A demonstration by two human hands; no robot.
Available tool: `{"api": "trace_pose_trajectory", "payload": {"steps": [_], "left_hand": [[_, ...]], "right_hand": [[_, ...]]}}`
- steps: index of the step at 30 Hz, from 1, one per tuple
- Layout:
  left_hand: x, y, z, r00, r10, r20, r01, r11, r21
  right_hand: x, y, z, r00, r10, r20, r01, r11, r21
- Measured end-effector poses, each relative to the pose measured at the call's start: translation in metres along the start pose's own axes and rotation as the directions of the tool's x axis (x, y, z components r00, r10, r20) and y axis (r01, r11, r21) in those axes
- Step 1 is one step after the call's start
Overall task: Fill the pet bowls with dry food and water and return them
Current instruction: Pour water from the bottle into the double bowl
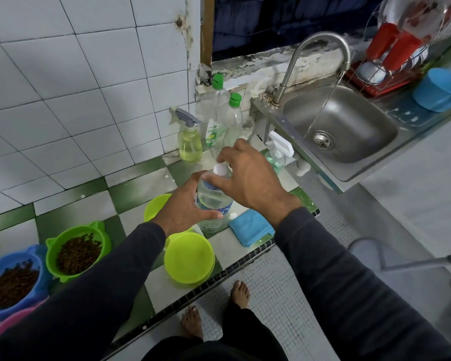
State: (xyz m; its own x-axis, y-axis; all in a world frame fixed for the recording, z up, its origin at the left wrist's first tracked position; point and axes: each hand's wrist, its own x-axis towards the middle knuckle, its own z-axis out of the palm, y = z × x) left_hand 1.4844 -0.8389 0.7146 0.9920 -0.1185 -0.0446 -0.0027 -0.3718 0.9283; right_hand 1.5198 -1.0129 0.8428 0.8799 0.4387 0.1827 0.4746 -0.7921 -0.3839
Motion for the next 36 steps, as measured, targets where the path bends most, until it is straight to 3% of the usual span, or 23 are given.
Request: {"api": "trace_pose_trajectory", "payload": {"steps": [3, 6, 9, 11, 14, 16, 18, 21, 25, 28, 32, 36], "left_hand": [[-0.004, -0.009, 0.003, 1.000, -0.028, 0.005, 0.029, 0.999, -0.027], [-0.004, -0.015, 0.006, 0.999, -0.047, 0.000, 0.047, 0.996, -0.075], [-0.003, -0.017, 0.008, 0.999, -0.045, -0.005, 0.044, 0.993, -0.108], [-0.002, -0.017, 0.009, 0.999, -0.043, -0.005, 0.042, 0.992, -0.115], [-0.001, -0.016, 0.009, 0.999, -0.043, -0.006, 0.042, 0.994, -0.104], [-0.001, -0.014, 0.008, 0.999, -0.045, -0.005, 0.044, 0.994, -0.095], [-0.001, -0.013, 0.007, 0.999, -0.044, -0.010, 0.043, 0.995, -0.085], [-0.002, -0.012, 0.007, 0.999, -0.036, -0.014, 0.035, 0.996, -0.079], [-0.004, -0.011, 0.006, 0.999, -0.035, -0.008, 0.034, 0.995, -0.091], [-0.004, -0.010, 0.007, 1.000, -0.030, -0.007, 0.029, 0.996, -0.090], [-0.004, -0.011, 0.007, 0.999, -0.040, -0.007, 0.040, 0.997, -0.070], [-0.003, -0.013, 0.007, 0.999, -0.046, -0.003, 0.046, 0.998, -0.050]], "right_hand": [[0.002, -0.002, -0.001, 0.999, -0.025, 0.035, 0.027, 0.998, -0.048], [0.001, 0.000, -0.003, 0.993, -0.097, 0.072, 0.095, 0.995, 0.026], [-0.005, 0.004, -0.001, 0.991, -0.123, -0.044, 0.129, 0.972, 0.196], [-0.013, 0.010, 0.006, 0.981, 0.005, -0.195, 0.064, 0.935, 0.348], [-0.027, 0.021, 0.026, 0.898, 0.312, -0.309, -0.100, 0.830, 0.550], [-0.039, 0.033, 0.045, 0.837, 0.476, -0.271, -0.218, 0.743, 0.632], [-0.052, 0.049, 0.068, 0.793, 0.596, -0.124, -0.377, 0.640, 0.669], [-0.074, 0.068, 0.104, 0.753, 0.652, 0.083, -0.585, 0.608, 0.536], [-0.101, 0.077, 0.145, 0.749, 0.623, 0.224, -0.660, 0.680, 0.319], [-0.117, 0.080, 0.171, 0.768, 0.550, 0.329, -0.624, 0.758, 0.191], [-0.132, 0.078, 0.194, 0.822, 0.444, 0.356, -0.516, 0.845, 0.137], [-0.137, 0.077, 0.207, 0.828, 0.410, 0.383, -0.472, 0.878, 0.082]]}}
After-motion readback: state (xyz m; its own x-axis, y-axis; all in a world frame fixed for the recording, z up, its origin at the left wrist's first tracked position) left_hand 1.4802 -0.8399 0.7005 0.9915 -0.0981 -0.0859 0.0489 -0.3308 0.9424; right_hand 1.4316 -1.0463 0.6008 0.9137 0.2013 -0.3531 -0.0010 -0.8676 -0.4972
